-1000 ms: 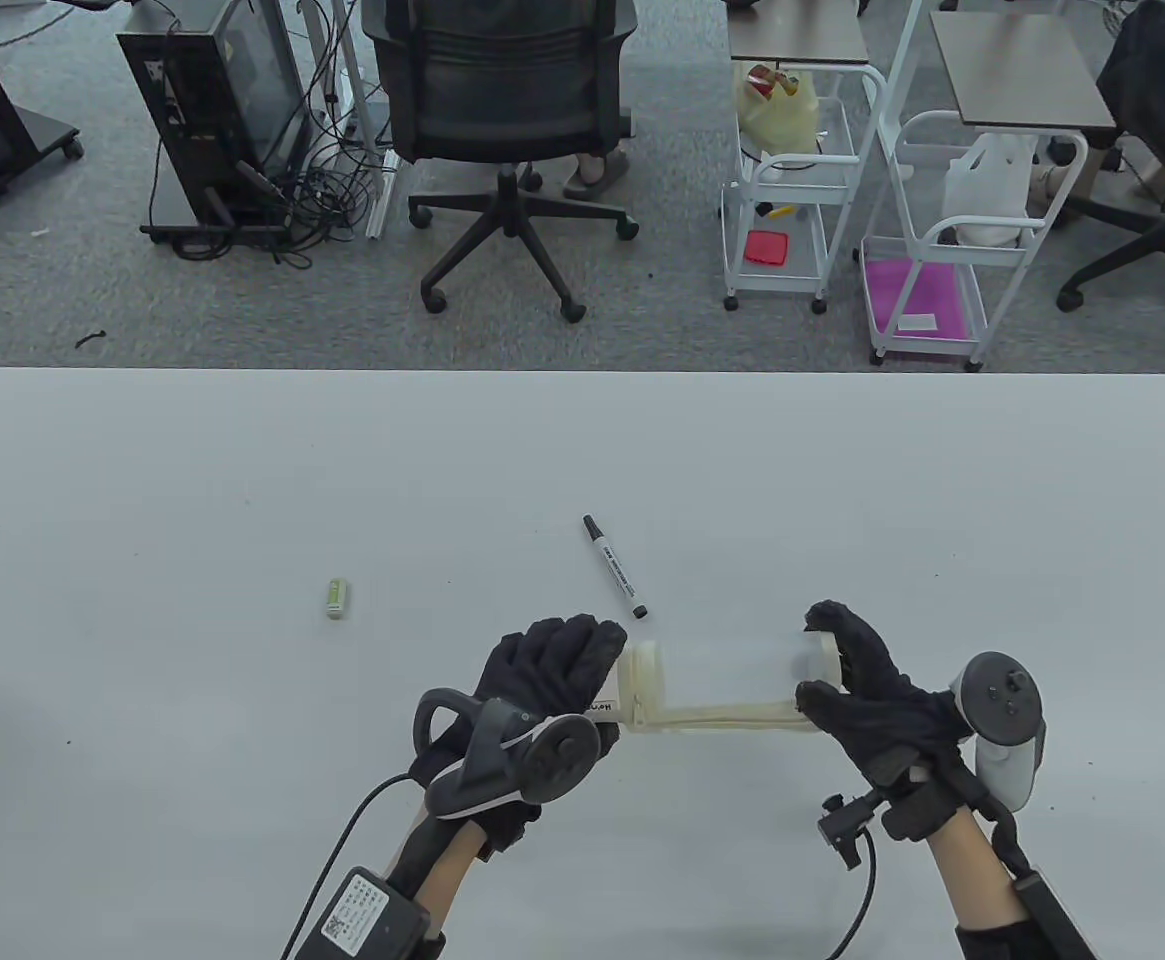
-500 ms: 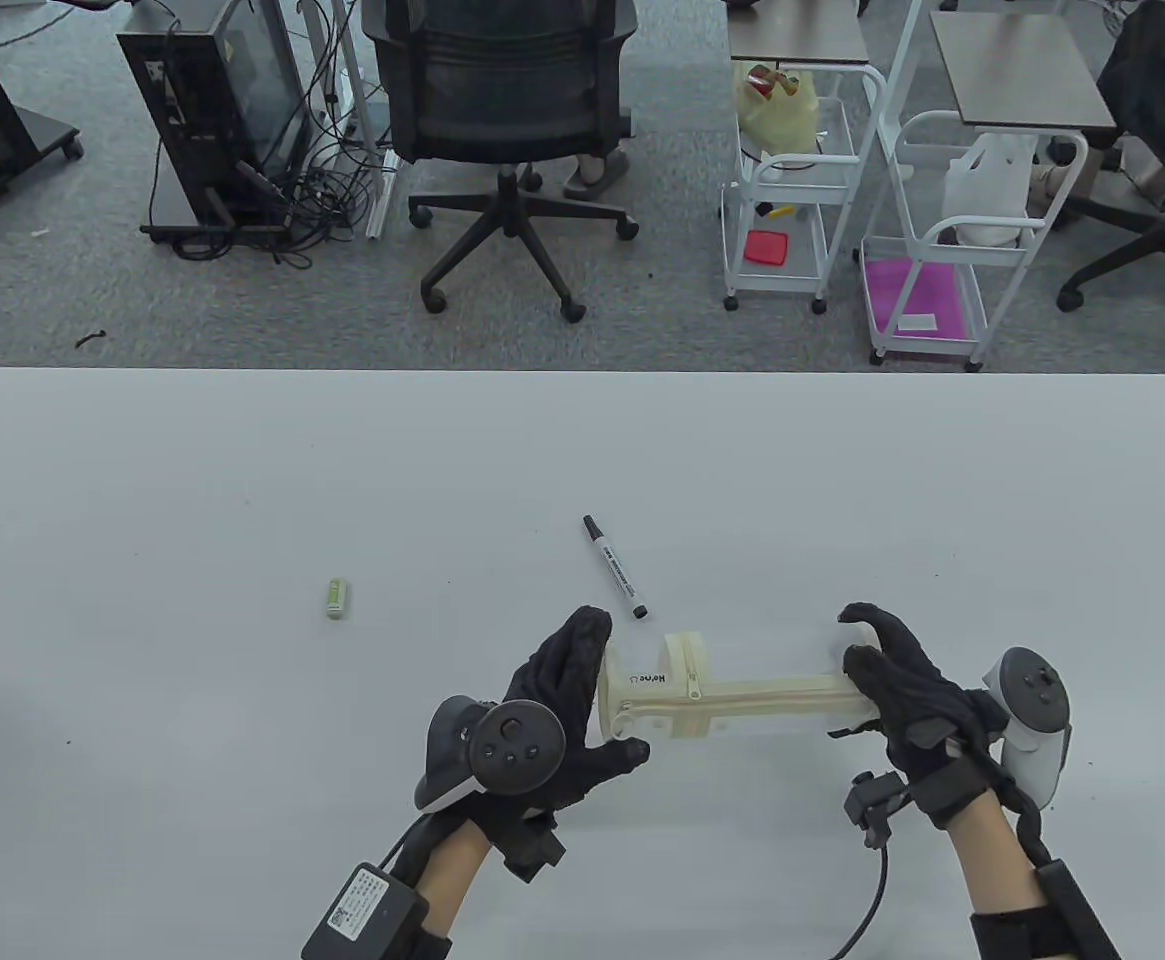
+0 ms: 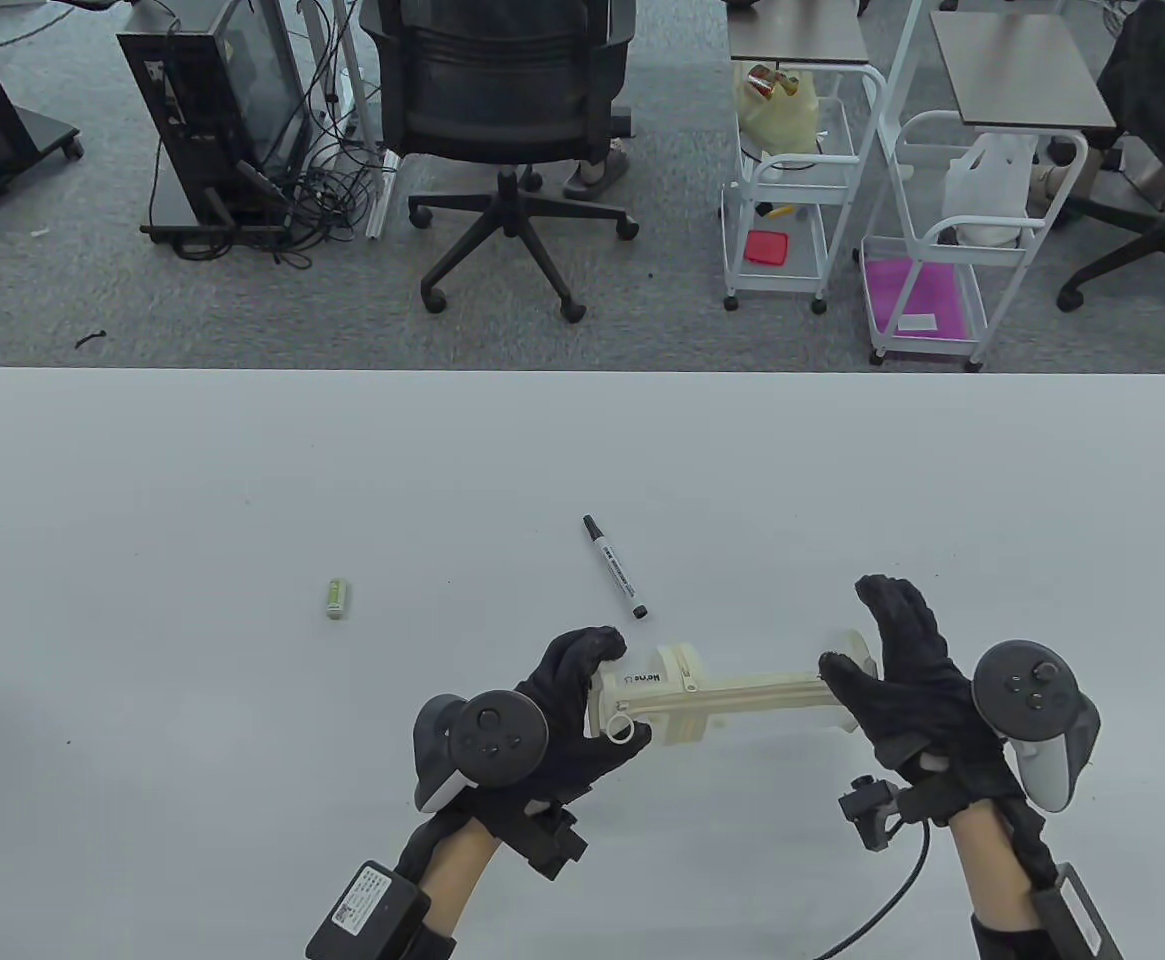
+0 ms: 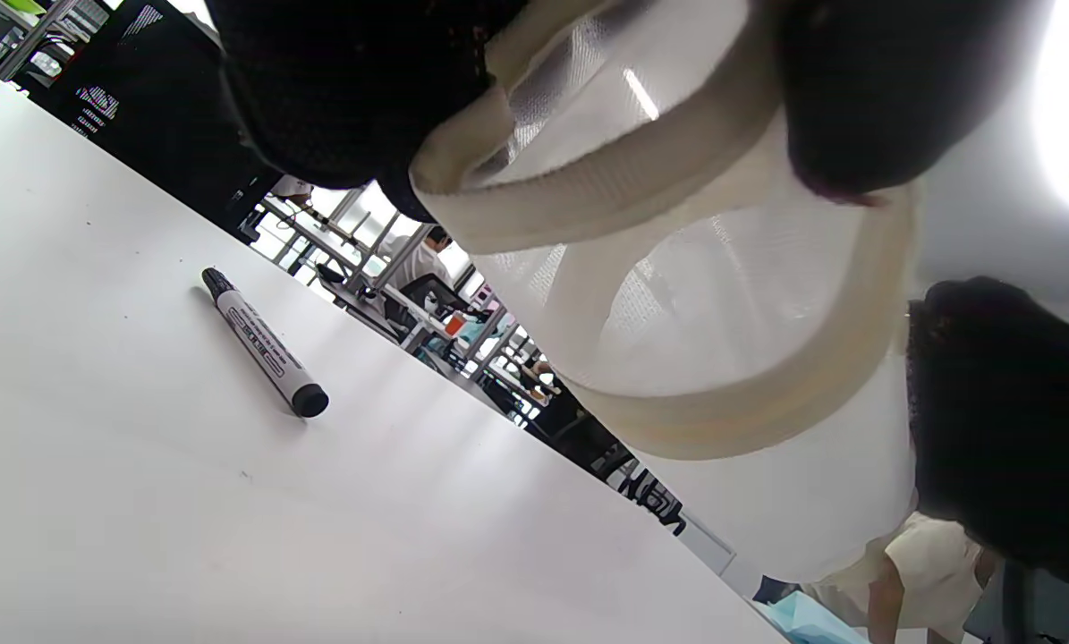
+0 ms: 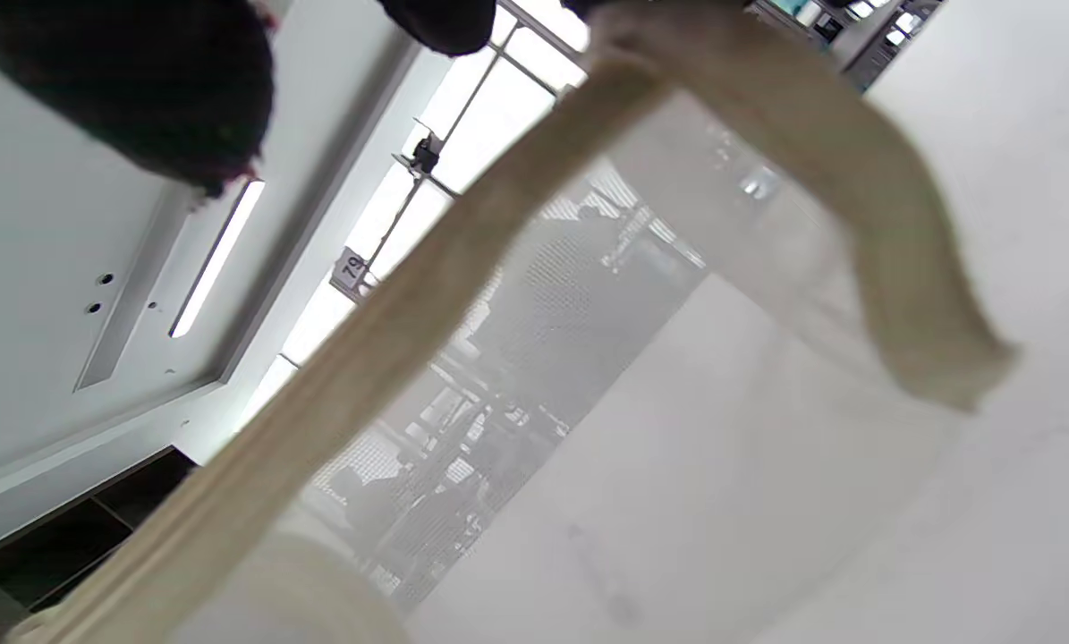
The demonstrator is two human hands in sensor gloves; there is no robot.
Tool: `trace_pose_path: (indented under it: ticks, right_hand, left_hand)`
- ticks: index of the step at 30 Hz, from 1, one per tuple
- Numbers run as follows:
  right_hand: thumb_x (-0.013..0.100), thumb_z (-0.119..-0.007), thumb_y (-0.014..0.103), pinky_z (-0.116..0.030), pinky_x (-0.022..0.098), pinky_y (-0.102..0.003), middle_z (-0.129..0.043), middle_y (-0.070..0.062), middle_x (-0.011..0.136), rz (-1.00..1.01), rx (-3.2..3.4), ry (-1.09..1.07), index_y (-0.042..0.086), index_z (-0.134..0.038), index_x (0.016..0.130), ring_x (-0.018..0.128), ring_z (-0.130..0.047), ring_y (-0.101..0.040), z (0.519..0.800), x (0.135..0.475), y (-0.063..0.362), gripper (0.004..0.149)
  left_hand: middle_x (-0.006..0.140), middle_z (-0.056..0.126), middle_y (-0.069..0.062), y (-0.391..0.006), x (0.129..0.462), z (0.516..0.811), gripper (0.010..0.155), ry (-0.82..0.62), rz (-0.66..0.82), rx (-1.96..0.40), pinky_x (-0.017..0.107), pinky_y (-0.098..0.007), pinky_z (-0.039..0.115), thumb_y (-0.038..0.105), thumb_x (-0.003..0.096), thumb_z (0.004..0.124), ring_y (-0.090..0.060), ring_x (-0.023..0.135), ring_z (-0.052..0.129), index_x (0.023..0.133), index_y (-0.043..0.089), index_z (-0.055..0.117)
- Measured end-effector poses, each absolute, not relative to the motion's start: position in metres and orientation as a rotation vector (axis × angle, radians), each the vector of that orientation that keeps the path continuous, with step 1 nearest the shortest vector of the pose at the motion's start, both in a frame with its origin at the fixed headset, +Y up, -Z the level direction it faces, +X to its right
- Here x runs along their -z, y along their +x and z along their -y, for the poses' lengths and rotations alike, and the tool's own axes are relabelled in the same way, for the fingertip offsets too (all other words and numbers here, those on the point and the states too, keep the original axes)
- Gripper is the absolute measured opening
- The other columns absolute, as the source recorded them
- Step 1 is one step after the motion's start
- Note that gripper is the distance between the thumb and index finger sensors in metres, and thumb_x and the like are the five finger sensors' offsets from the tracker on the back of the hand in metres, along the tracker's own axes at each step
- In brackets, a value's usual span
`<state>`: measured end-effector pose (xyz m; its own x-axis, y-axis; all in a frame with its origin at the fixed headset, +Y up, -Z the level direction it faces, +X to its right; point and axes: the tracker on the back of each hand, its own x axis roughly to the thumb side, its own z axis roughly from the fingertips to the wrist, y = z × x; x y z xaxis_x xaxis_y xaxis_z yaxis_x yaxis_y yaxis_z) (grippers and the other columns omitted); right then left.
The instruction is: Put marker and eraser into the pencil pouch
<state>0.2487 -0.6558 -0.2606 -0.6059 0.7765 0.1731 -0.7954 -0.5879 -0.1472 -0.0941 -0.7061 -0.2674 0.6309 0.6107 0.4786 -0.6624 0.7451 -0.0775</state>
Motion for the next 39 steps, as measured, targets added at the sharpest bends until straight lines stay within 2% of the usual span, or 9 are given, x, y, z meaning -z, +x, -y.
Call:
trace_pose_path:
  ticks: [4, 9, 13, 16, 20, 22, 25, 28, 39]
  right_hand:
    - [0.037, -0.084, 0.054, -0.033, 0.07, -0.068, -0.047, -0.016, 0.109, 0.407, -2.395, 0.277, 0.025, -0.059, 0.105, 0.103, -0.047, -0.047, 0.628, 0.241, 0.2, 0.078]
    - [0.036, -0.087, 0.051, -0.044, 0.068, -0.07, -0.075, -0.011, 0.09, 0.508, -2.624, 0.552, 0.026, -0.08, 0.088, 0.084, -0.078, -0.038, 0.609, 0.218, 0.119, 0.058]
    - [0.032, -0.09, 0.054, -0.044, 0.069, -0.07, -0.075, -0.01, 0.088, 0.426, -2.774, 0.634, 0.025, -0.079, 0.088, 0.081, -0.078, -0.037, 0.611, 0.215, 0.078, 0.064]
    - [0.03, -0.09, 0.055, -0.047, 0.069, -0.069, -0.078, -0.007, 0.084, 0.557, -2.919, 0.62, 0.026, -0.078, 0.084, 0.077, -0.082, -0.033, 0.616, 0.216, 0.057, 0.062]
    - [0.039, -0.084, 0.042, -0.053, 0.067, -0.067, -0.087, -0.007, 0.075, 0.758, -2.869, 0.586, 0.023, -0.086, 0.077, 0.069, -0.09, -0.032, 0.619, 0.214, 0.053, 0.043]
    - [0.04, -0.082, 0.04, -0.056, 0.066, -0.066, -0.09, -0.007, 0.07, 0.806, -2.854, 0.544, 0.024, -0.088, 0.074, 0.063, -0.094, -0.031, 0.62, 0.214, 0.057, 0.038]
    - [0.039, -0.082, 0.039, -0.059, 0.064, -0.065, -0.09, -0.008, 0.066, 0.767, -2.744, 0.488, 0.021, -0.088, 0.072, 0.057, -0.095, -0.031, 0.623, 0.217, 0.069, 0.038]
    - [0.037, -0.085, 0.038, -0.062, 0.063, -0.064, -0.093, -0.008, 0.061, 0.785, -2.695, 0.485, 0.021, -0.09, 0.07, 0.051, -0.097, -0.029, 0.624, 0.218, 0.078, 0.038]
    - [0.037, -0.089, 0.032, -0.062, 0.063, -0.063, -0.093, -0.006, 0.058, 0.752, -2.63, 0.272, 0.025, -0.085, 0.079, 0.049, -0.096, -0.028, 0.619, 0.231, 0.123, 0.043]
  left_hand:
    - [0.111, 0.062, -0.012, -0.094, 0.267, 0.706, 0.084, 0.115, 0.492, -0.734, 0.061, -0.045, 0.084, 0.059, 0.0425, 0.077, -0.028, 0.084, 0.092, 0.111, 0.023, 0.043]
    - [0.109, 0.064, -0.012, -0.096, 0.267, 0.706, 0.084, 0.126, 0.476, -0.733, 0.06, -0.044, 0.084, 0.06, 0.0428, 0.076, -0.027, 0.082, 0.093, 0.11, 0.023, 0.044]
    - [0.107, 0.067, -0.012, -0.098, 0.267, 0.706, 0.083, 0.136, 0.464, -0.734, 0.058, -0.043, 0.086, 0.062, 0.0426, 0.075, -0.026, 0.078, 0.095, 0.11, 0.022, 0.046]
    - [0.106, 0.068, -0.011, -0.098, 0.266, 0.704, 0.083, 0.153, 0.461, -0.735, 0.057, -0.042, 0.086, 0.063, 0.0422, 0.075, -0.025, 0.077, 0.096, 0.109, 0.022, 0.047]
    - [0.105, 0.07, -0.011, -0.099, 0.266, 0.704, 0.083, 0.172, 0.46, -0.711, 0.055, -0.041, 0.087, 0.064, 0.0416, 0.074, -0.024, 0.074, 0.097, 0.108, 0.022, 0.048]
    - [0.105, 0.07, -0.01, -0.098, 0.265, 0.704, 0.083, 0.168, 0.47, -0.713, 0.055, -0.041, 0.087, 0.064, 0.0414, 0.074, -0.022, 0.074, 0.098, 0.108, 0.022, 0.049]
    - [0.107, 0.069, -0.01, -0.094, 0.262, 0.703, 0.084, 0.195, 0.5, -0.71, 0.055, -0.04, 0.088, 0.063, 0.0422, 0.074, -0.023, 0.074, 0.098, 0.112, 0.032, 0.039]
    - [0.106, 0.072, -0.009, -0.091, 0.262, 0.703, 0.072, 0.183, 0.514, -0.736, 0.053, -0.04, 0.089, 0.061, 0.0427, 0.075, -0.023, 0.071, 0.1, 0.107, 0.044, 0.048]
    - [0.107, 0.071, -0.008, -0.107, 0.273, 0.708, 0.066, 0.196, 0.443, -0.878, 0.055, -0.041, 0.088, 0.059, 0.0436, 0.074, -0.023, 0.074, 0.099, 0.104, 0.044, 0.053]
